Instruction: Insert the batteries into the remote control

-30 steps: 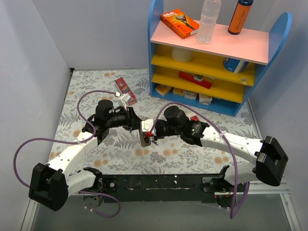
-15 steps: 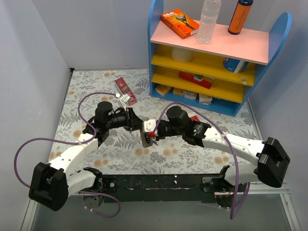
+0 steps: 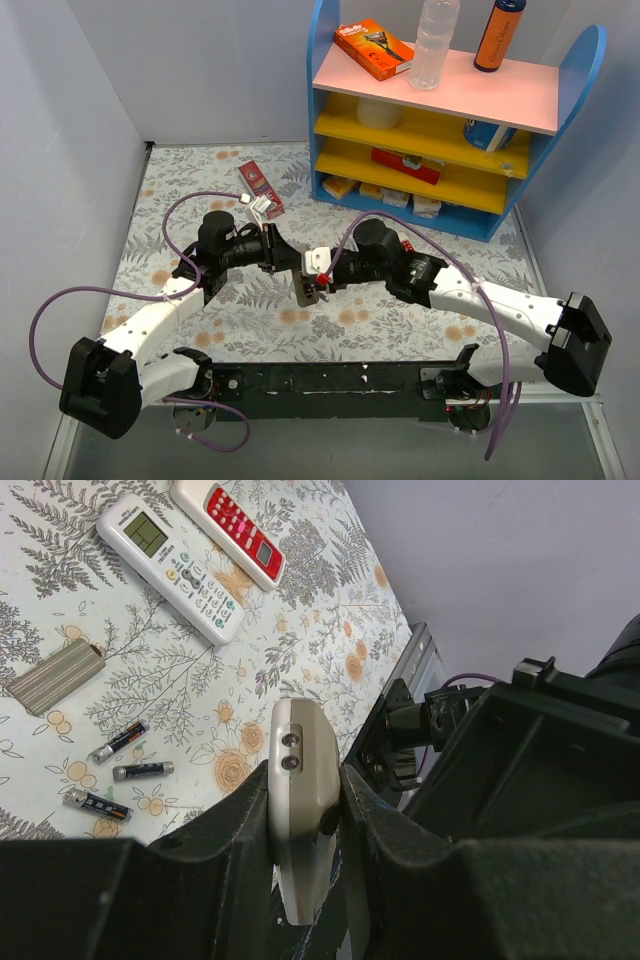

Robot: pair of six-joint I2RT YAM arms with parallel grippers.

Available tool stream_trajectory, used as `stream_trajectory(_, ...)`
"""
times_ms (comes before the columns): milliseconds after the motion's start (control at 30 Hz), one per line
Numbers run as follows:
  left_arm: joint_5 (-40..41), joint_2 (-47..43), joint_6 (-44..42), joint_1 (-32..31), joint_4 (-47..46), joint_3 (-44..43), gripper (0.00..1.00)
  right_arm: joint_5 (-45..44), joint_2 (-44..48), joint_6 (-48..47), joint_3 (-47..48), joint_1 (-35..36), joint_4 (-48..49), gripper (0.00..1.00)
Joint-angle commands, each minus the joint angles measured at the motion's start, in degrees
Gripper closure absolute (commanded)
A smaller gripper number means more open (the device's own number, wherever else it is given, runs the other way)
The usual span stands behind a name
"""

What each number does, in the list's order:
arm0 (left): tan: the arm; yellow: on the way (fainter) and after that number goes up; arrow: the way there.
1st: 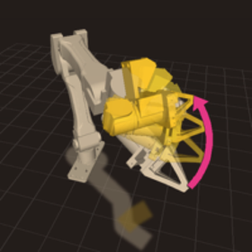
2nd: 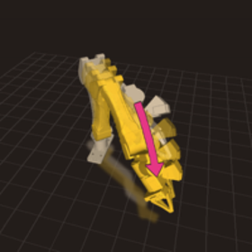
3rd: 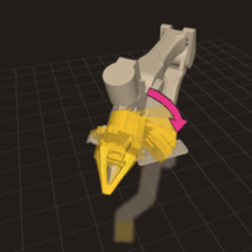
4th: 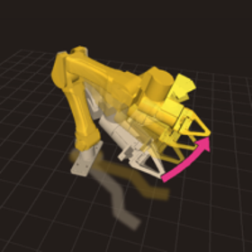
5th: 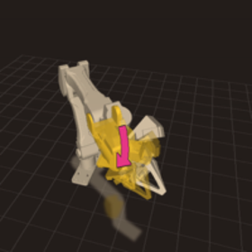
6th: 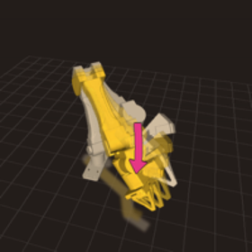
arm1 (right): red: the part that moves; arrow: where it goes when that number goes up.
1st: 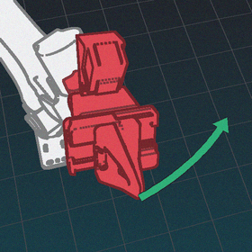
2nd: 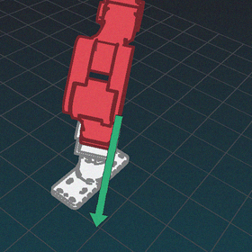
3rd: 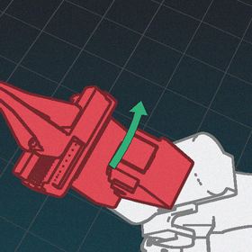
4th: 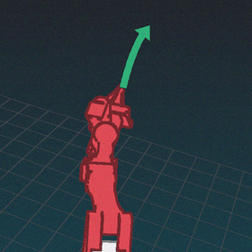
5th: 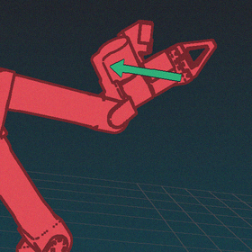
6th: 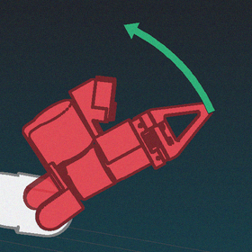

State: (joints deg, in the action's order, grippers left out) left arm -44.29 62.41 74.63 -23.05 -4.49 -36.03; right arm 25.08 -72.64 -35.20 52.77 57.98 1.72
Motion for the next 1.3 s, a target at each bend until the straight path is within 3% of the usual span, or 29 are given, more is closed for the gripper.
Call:
stream_trajectory(0, 0.08, -1.24, -0.36, -0.24, -0.08, -1.15, 1.0, -0.9, 3.38, 0.4, 2.25, 0.03, 1.54, 0.62)
stream_trajectory(233, -0.44, -1.59, -0.63, -0.24, 0.1, -1.41, 1.0, -5.74, 3.47, -0.04, 0.93, -0.58, -1.18, 0.61)
stream_trajectory(633, -0.8, -1.77, -0.98, -0.24, 0.18, -1.85, 1.0, -5.48, 1.28, -0.22, 2.16, -1.11, -4.0, 0.73)
stream_trajectory(1267, -1.06, -1.86, -1.07, -0.24, 0.27, -1.94, 1.0, -4.6, -1.36, -0.4, 3.48, -1.29, -6.73, 0.79)
